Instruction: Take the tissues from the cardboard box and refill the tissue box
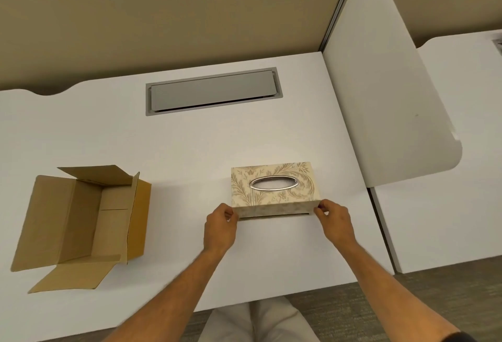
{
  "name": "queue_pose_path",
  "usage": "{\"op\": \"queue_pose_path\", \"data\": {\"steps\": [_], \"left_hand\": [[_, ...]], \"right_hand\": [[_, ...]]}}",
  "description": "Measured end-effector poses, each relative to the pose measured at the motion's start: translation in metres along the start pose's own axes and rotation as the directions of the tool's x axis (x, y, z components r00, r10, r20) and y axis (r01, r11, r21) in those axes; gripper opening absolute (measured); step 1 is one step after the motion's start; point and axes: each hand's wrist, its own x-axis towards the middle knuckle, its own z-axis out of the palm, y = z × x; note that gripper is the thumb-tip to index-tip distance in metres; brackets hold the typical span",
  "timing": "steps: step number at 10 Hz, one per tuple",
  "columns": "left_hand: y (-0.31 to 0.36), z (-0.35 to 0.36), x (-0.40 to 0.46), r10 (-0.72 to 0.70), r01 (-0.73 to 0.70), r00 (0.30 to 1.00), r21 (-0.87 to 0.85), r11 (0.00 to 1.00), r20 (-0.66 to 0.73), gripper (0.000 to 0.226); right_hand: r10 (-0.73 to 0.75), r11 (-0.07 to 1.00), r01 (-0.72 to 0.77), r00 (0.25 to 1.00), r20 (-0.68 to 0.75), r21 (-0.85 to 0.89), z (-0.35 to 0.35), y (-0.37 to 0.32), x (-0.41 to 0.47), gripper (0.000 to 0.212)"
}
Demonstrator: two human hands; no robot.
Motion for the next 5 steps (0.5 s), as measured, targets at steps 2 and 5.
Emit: {"op": "queue_pose_path", "data": {"steps": [2, 5], "left_hand": [[-0.01, 0.008, -0.001, -0.051, 0.049, 0.998, 0.047, 0.998, 0.033, 0.005], [0.0, -0.015, 0.003, 0.02, -0.043, 0.992, 0.181, 0.983, 0.128, 0.037]], "right_hand": [[0.046, 0.999, -0.046, 0.999, -0.002, 0.002, 0.017, 0.011, -0.006, 0.011], [-0.011, 0.999, 0.011, 1.0, 0.006, -0.039, -0.006, -0.01, -0.003, 0.043]]}}
